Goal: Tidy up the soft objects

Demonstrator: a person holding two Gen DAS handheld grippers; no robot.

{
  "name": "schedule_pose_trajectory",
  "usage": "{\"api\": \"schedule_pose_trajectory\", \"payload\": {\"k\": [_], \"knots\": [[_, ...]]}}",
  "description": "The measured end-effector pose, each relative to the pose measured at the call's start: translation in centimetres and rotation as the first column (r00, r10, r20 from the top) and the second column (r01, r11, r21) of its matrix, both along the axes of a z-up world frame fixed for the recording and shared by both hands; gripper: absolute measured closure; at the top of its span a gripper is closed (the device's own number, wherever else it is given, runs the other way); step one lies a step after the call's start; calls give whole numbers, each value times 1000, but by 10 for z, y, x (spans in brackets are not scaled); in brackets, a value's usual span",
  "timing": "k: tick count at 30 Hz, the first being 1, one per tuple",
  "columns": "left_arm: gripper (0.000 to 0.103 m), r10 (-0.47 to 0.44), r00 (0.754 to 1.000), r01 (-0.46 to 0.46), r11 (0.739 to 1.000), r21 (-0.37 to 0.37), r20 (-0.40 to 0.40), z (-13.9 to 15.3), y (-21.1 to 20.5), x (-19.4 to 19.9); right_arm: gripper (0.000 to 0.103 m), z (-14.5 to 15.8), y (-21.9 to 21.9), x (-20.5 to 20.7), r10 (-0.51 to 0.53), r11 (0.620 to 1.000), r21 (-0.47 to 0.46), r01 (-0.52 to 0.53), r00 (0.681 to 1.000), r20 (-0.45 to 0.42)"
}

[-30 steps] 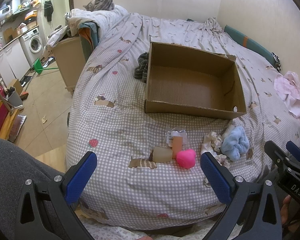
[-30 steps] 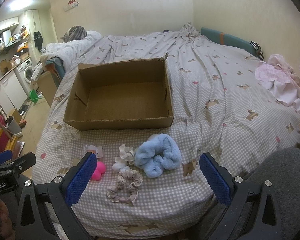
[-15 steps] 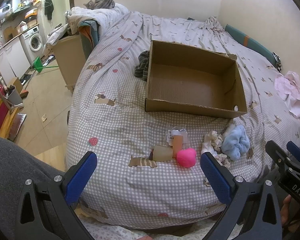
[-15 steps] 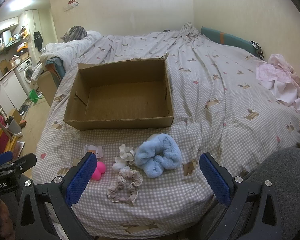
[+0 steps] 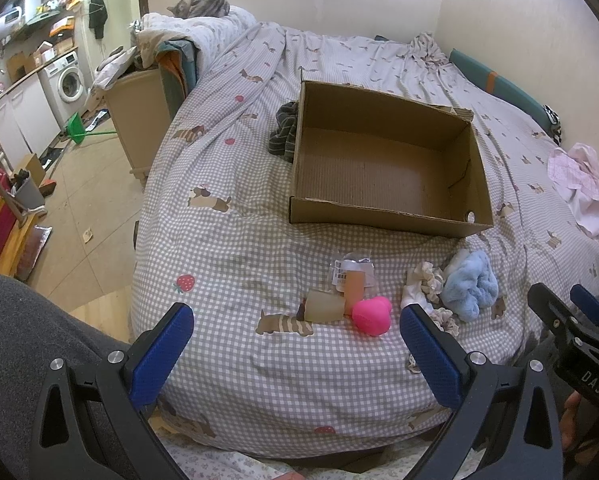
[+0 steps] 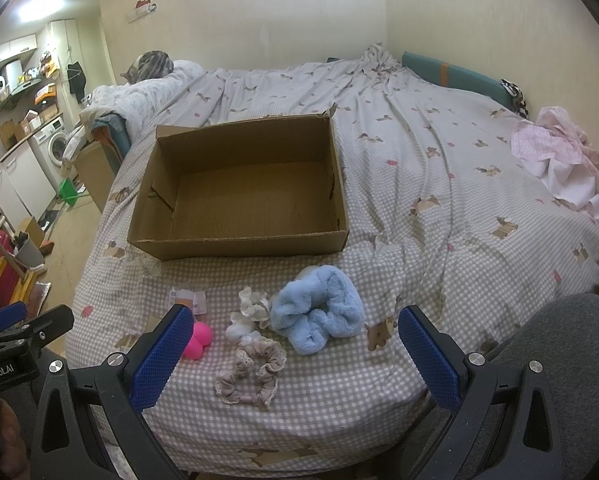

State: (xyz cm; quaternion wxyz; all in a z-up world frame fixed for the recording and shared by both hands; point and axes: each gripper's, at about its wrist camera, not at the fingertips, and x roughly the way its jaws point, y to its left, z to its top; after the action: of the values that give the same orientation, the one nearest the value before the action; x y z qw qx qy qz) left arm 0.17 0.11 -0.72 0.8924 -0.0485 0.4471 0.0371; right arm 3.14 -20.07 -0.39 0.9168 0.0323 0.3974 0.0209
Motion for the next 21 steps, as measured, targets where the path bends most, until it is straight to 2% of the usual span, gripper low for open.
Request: {"api": "schedule_pose_trajectory", "payload": {"k": [12, 18, 21], "knots": [[0, 1, 1000, -1, 1000, 0, -4, 1, 0, 0, 0, 1, -1, 0, -1, 1000, 10, 1, 1000, -5], [0, -4, 1000, 4, 1000, -21, -9, 19, -1, 10, 0, 25, -7, 12, 48, 998, 43, -48, 999, -17], [0, -21, 999, 21, 999, -31, -25, 27, -4, 22, 0, 37, -12, 24, 60, 994, 94, -57, 998, -27]]}}
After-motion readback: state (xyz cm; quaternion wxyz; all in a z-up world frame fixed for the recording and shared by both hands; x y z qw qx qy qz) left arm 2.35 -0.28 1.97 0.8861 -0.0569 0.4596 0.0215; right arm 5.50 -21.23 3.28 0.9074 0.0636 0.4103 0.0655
